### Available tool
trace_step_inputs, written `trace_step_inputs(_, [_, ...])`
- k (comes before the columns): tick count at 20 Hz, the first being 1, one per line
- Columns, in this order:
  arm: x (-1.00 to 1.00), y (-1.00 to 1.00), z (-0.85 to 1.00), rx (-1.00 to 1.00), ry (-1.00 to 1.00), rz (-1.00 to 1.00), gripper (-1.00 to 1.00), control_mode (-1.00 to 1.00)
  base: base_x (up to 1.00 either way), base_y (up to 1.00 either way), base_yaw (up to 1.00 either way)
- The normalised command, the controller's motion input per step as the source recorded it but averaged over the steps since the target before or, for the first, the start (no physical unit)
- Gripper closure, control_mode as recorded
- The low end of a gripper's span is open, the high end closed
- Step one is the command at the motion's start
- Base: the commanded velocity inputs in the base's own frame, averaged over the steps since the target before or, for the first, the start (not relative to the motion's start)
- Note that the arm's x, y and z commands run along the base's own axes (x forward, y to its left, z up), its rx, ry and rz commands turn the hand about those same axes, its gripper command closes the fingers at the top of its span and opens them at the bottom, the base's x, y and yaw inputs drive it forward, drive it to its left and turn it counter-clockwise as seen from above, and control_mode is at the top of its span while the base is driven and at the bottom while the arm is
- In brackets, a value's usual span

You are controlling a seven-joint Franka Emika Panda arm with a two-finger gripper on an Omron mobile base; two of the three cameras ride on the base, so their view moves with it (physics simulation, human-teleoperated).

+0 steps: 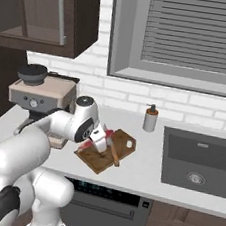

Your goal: Pick up the knife from the drawer and place it on the cutting board. Then place the meat from the plate to the cutting board.

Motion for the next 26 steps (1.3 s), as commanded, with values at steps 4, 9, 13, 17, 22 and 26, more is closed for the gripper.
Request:
trace_step_inputs(4, [0.20, -0.31, -0.23, 0.00, 0.00, 0.00, 1.00, -1.00, 0.00, 0.00, 0.00])
trace_step_inputs(9, [0.29, -0.16, -0.25, 0.00, 0.00, 0.00, 1.00, -1.00, 0.00, 0.00, 0.00])
trace_step_inputs(13, [0.44, 0.00, -0.38, 0.00, 0.00, 0.00, 1.00, -1.00, 0.00, 0.00, 0.00])
trace_step_inputs(17, [0.36, 0.00, -0.35, 0.00, 0.01, 0.00, -1.00, -1.00, 0.00, 0.00, 0.00])
trace_step_inputs(22, [0.22, 0.00, -0.20, 0.00, 0.00, 0.00, -1.00, -1.00, 0.00, 0.00, 0.00])
trace_step_inputs(26, [0.23, 0.00, -0.12, 0.00, 0.00, 0.00, -1.00, -1.00, 0.00, 0.00, 0.00])
